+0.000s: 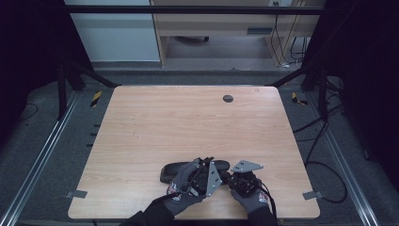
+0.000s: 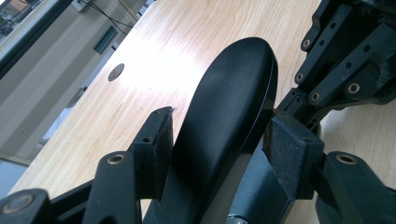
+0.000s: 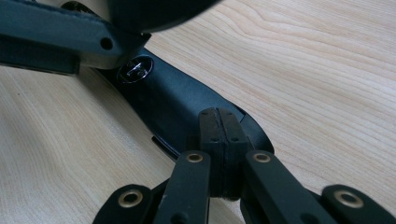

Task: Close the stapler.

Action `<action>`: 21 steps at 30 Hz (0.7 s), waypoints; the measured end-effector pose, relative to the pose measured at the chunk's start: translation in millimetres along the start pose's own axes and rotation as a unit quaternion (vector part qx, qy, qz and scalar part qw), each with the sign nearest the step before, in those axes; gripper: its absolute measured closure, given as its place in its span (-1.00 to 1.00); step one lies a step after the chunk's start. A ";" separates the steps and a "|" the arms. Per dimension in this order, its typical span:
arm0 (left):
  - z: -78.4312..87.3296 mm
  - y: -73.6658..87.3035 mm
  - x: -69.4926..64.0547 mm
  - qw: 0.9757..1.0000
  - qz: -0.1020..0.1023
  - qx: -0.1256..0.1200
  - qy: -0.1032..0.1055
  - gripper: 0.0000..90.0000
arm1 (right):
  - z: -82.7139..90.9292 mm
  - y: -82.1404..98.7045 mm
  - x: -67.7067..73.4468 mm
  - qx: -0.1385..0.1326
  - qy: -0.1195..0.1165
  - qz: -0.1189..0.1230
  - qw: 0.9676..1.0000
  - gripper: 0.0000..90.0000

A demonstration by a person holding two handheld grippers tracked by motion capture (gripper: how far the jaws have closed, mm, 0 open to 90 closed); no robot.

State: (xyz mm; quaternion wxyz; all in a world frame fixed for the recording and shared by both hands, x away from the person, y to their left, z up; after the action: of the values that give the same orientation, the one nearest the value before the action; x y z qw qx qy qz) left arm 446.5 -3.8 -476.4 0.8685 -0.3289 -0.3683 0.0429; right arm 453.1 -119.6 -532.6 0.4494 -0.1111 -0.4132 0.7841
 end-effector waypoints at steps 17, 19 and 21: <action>-1.9 1.1 -3.1 1.000 0.008 -0.005 0.013 -0.11 | 7.3 -3.2 -5.8 -0.007 0.009 -0.009 1.000 0.92; -0.9 1.1 -2.2 0.999 0.024 -0.011 0.021 -0.15 | 8.6 -3.9 -7.4 -0.011 0.010 -0.011 1.000 0.90; 1.5 0.8 -1.1 0.999 0.022 -0.012 0.020 -0.17 | 10.6 -4.8 -9.5 -0.014 0.011 -0.013 1.000 0.87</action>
State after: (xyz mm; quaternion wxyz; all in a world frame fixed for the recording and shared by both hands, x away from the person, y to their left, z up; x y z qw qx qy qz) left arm 444.8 -2.8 -476.8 0.8705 -0.3481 -0.3441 0.0511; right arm 455.6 -131.8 -524.2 0.4625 -0.1211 -0.4208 0.7709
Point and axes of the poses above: each handheld gripper's, and its own axes: z roughly backward along the jaws, y roughly out of its underside, x roughly to its left, the point moved 6 cm from there along -z, roughly forward along the jaws, and after that the axes turned 8 degrees about -z, right-handed, at the moved point
